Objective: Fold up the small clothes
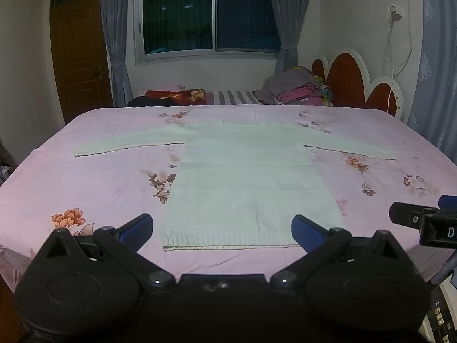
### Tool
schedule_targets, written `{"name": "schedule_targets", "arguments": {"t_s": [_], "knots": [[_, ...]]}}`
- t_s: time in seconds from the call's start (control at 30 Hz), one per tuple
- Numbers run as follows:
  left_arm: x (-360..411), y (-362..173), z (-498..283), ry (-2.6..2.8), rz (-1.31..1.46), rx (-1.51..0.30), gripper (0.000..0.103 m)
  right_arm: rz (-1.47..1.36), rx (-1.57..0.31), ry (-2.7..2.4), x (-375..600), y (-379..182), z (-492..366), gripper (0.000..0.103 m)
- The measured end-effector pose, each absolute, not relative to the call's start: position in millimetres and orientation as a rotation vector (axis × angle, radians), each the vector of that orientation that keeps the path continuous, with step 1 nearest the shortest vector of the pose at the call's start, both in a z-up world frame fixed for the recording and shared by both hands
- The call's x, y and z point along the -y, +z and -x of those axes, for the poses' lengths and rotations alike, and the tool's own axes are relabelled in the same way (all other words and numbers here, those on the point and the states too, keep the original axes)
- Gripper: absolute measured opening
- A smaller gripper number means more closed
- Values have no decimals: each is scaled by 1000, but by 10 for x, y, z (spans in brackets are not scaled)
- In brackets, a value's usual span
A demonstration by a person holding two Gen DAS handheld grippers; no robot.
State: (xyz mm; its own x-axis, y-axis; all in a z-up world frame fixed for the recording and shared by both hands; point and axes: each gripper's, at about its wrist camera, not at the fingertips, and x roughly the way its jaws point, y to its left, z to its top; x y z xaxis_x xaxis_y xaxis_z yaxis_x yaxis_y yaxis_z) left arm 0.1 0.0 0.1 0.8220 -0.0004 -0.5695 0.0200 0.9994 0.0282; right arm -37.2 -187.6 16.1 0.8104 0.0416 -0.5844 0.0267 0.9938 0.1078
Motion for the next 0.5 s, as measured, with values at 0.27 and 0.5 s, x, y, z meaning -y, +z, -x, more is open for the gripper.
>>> {"name": "schedule_targets", "arguments": {"t_s": [0.27, 0.5], "knots": [[22, 2, -14, -11, -32, -602, 103, -113, -625, 8, 1890, 159, 363, 103], [-4, 12, -14, -9, -36, -599, 103, -112, -624, 10, 1888, 167, 370, 103]]}}
